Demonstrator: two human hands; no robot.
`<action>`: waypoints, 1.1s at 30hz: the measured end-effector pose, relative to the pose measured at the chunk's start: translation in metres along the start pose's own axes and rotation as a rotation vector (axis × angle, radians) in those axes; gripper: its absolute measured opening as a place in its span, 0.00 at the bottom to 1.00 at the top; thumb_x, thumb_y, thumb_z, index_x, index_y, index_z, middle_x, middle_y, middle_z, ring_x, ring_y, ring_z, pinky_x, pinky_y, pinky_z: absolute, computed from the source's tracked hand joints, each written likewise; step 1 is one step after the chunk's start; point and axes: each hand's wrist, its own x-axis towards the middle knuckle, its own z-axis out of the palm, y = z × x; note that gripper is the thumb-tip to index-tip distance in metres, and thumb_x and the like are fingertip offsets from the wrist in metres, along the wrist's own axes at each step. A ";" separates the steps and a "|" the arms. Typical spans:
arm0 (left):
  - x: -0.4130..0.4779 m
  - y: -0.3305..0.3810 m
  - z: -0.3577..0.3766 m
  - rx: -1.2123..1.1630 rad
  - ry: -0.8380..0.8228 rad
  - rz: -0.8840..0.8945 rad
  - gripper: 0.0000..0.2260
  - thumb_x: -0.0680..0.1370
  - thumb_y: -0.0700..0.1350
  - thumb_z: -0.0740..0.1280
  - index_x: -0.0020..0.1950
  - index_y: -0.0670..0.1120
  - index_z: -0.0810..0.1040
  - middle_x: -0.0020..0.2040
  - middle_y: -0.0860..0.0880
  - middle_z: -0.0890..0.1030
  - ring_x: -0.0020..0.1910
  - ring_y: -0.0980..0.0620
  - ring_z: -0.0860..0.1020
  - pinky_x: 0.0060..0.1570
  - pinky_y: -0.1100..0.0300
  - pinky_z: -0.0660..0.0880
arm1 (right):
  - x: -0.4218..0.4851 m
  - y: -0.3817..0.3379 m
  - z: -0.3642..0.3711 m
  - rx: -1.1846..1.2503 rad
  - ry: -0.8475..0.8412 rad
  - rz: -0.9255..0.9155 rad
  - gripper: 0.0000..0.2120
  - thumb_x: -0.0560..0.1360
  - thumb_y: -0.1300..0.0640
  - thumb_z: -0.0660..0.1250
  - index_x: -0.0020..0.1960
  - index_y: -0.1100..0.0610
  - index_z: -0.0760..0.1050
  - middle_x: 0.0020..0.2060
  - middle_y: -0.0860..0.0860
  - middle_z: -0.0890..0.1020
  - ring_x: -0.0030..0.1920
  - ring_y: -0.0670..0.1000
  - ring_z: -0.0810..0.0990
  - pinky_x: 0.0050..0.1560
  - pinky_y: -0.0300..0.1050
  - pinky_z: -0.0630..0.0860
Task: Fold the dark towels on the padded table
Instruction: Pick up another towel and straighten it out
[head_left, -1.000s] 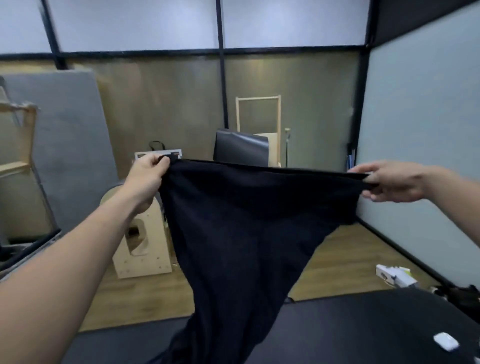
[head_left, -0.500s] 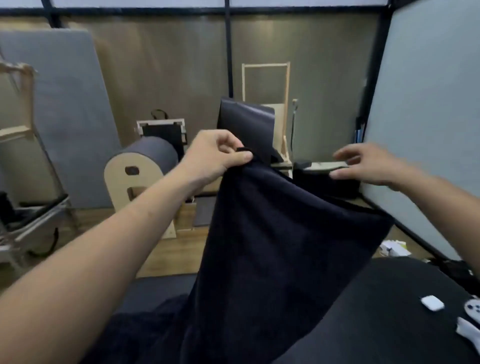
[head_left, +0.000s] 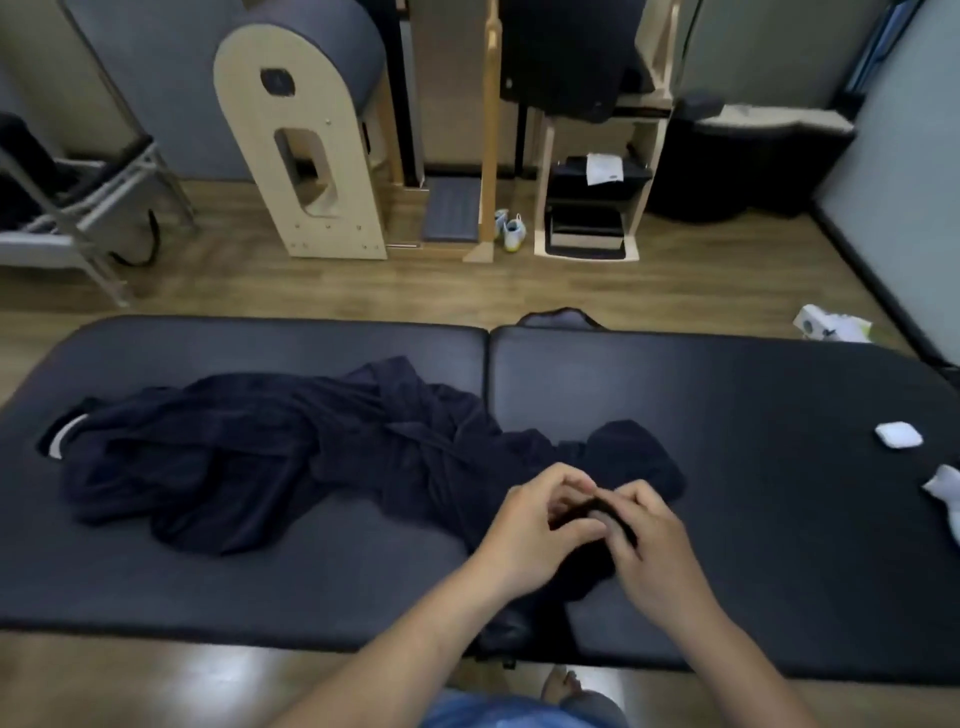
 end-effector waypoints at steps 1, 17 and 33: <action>0.001 -0.003 0.000 0.026 -0.022 -0.003 0.11 0.74 0.43 0.74 0.53 0.50 0.77 0.47 0.55 0.82 0.50 0.57 0.80 0.56 0.60 0.76 | 0.001 0.000 -0.003 0.005 0.015 0.009 0.15 0.76 0.52 0.63 0.57 0.56 0.82 0.41 0.43 0.74 0.44 0.39 0.75 0.45 0.25 0.67; 0.028 -0.011 0.004 0.405 -0.043 0.376 0.07 0.75 0.45 0.72 0.48 0.42 0.85 0.48 0.52 0.80 0.41 0.59 0.73 0.48 0.64 0.68 | 0.011 -0.017 -0.052 0.386 0.157 0.185 0.12 0.77 0.52 0.60 0.49 0.45 0.83 0.43 0.45 0.82 0.46 0.47 0.80 0.50 0.48 0.74; 0.043 -0.020 -0.044 0.717 -0.161 0.228 0.15 0.73 0.46 0.63 0.59 0.55 0.74 0.51 0.53 0.82 0.51 0.47 0.80 0.48 0.53 0.75 | 0.043 -0.008 -0.127 0.492 0.616 0.190 0.15 0.82 0.56 0.61 0.36 0.51 0.73 0.33 0.44 0.71 0.37 0.44 0.67 0.37 0.41 0.64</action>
